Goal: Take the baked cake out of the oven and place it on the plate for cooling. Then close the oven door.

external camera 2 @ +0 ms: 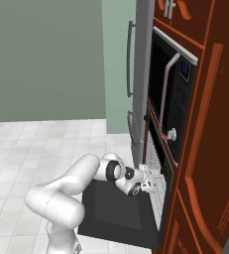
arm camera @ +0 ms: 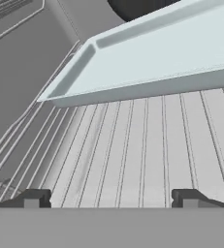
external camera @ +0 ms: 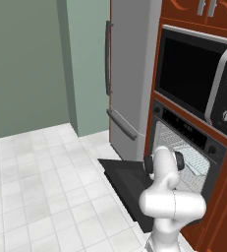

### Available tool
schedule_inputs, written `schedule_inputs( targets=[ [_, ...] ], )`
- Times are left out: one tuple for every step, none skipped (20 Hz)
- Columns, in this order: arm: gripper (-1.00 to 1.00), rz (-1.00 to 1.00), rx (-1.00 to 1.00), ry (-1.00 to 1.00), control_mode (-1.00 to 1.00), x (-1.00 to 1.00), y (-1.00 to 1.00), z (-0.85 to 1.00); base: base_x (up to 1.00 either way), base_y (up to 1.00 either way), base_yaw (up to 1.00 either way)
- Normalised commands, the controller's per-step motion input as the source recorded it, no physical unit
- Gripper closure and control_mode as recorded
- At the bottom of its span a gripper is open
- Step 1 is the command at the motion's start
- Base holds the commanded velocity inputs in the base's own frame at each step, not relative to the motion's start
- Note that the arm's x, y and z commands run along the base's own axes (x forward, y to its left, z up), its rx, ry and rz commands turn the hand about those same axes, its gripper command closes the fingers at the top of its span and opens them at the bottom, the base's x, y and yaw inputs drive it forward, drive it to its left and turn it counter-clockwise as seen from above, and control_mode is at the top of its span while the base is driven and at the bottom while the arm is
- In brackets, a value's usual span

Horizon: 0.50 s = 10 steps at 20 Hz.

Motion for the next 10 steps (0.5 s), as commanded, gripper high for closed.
schedule_inputs(
  targets=[
    [-1.0, 0.0, 0.0, -0.03, -1.0, -0.36, 0.09, 0.4, 0.0, 0.0, 0.0],
    [-1.0, 0.0, 0.0, -0.05, -1.0, -0.39, 0.19, 0.52, 0.0, 0.0, 0.0],
    [-1.0, 0.0, 0.0, -0.05, -1.0, -0.2, 0.17, 0.59, 0.0, 0.0, 0.0],
    [-1.0, 0.0, 0.0, 0.0, -1.0, 0.0, 0.04, 0.51, 0.0, 0.0, 0.0],
    [-1.0, 0.0, 0.0, 0.0, -1.0, 0.0, 0.01, 0.54, 0.0, 0.0, 0.0],
    [-1.0, 0.0, 0.0, 0.0, -1.0, 0.0, 0.0, 0.63, 0.0, 0.0, 0.0],
    [-1.0, 0.0, 0.0, -0.01, -1.0, 0.0, 0.01, 0.62, 0.0, 0.0, 0.0],
    [-1.0, 0.0, 0.0, 0.0, -1.0, 0.0, 0.04, 0.66, 0.0, 0.0, 0.0],
    [-1.0, 0.0, 0.0, 0.0, -1.0, -0.04, 0.16, 0.64, 0.0, 0.0, 0.0],
    [-1.0, 0.0, 0.0, 0.0, -1.0, -0.11, 0.26, 0.69, 0.0, 0.0, 0.0]
  ],
)
